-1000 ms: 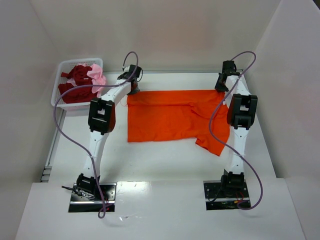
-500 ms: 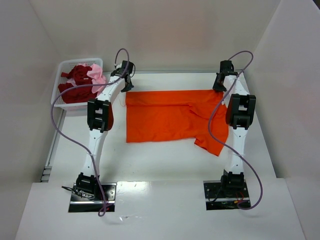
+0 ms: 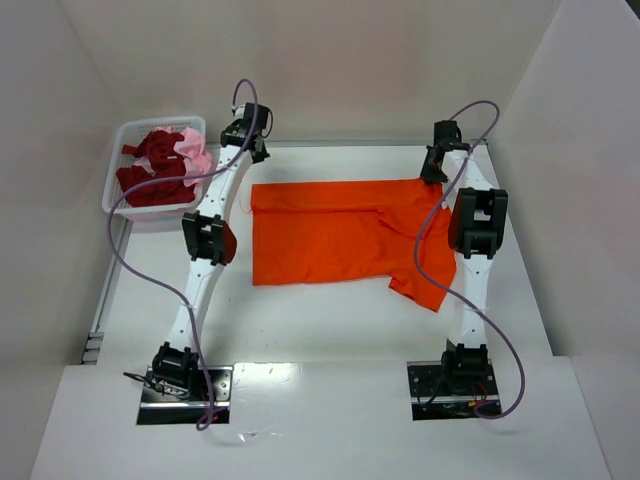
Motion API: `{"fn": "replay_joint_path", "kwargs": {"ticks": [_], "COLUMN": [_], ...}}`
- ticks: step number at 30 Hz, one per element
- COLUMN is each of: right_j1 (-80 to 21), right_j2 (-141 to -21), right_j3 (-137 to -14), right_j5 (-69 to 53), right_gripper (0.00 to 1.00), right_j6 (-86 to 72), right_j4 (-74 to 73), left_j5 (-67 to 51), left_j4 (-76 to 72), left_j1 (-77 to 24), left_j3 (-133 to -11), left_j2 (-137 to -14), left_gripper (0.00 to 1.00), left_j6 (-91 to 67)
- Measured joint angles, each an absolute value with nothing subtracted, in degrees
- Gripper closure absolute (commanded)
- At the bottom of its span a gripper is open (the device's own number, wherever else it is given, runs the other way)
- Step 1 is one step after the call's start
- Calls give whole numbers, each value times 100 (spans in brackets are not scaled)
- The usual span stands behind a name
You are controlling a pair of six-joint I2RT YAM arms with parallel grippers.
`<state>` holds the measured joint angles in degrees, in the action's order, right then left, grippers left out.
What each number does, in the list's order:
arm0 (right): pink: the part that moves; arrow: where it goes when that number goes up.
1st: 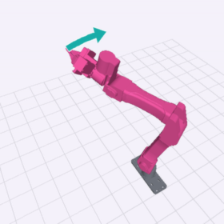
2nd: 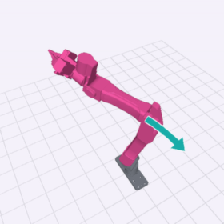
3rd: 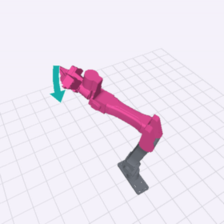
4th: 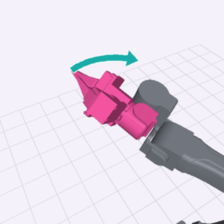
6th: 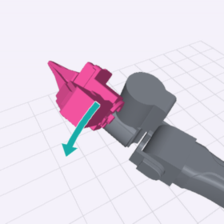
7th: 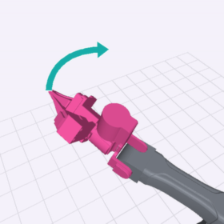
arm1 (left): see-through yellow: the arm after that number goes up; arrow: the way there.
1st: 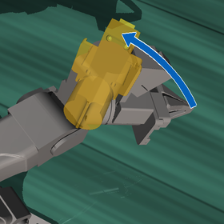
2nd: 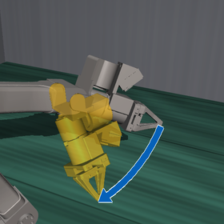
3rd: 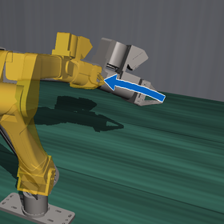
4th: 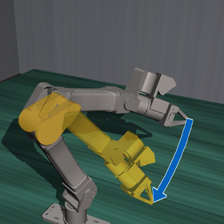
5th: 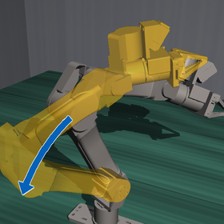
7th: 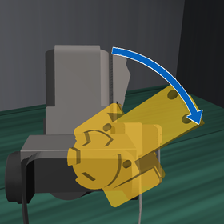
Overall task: Fold and stack the t-shirts
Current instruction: Fold the flattened tshirt in 1/3 of the way
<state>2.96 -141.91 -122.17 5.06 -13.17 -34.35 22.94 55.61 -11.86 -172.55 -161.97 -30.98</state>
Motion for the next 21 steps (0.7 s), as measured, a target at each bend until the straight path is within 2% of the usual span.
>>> {"fn": "replay_joint_path", "kwargs": {"ticks": [7, 14, 21], "right_j1": [296, 294, 351], "right_j2": [-14186, -13837, -13618], "right_j3": [-12202, -11620, -11279], "right_j5": [519, 519, 517], "right_gripper": [96, 96, 96], "right_j6": [-1317, -1319, -1319], "right_j4": [-3433, -3352, -3315], "left_j5": [2296, 2390, 2421], "left_j4": [6005, 6650, 6871], "left_j1": [-1367, -1769, -2121], "left_j3": [-17181, -17148, -16383], "left_j2": [-15622, -15203, -14341], "left_gripper": [100, 100, 100], "left_j6": [-2689, -2534, -2443]}}
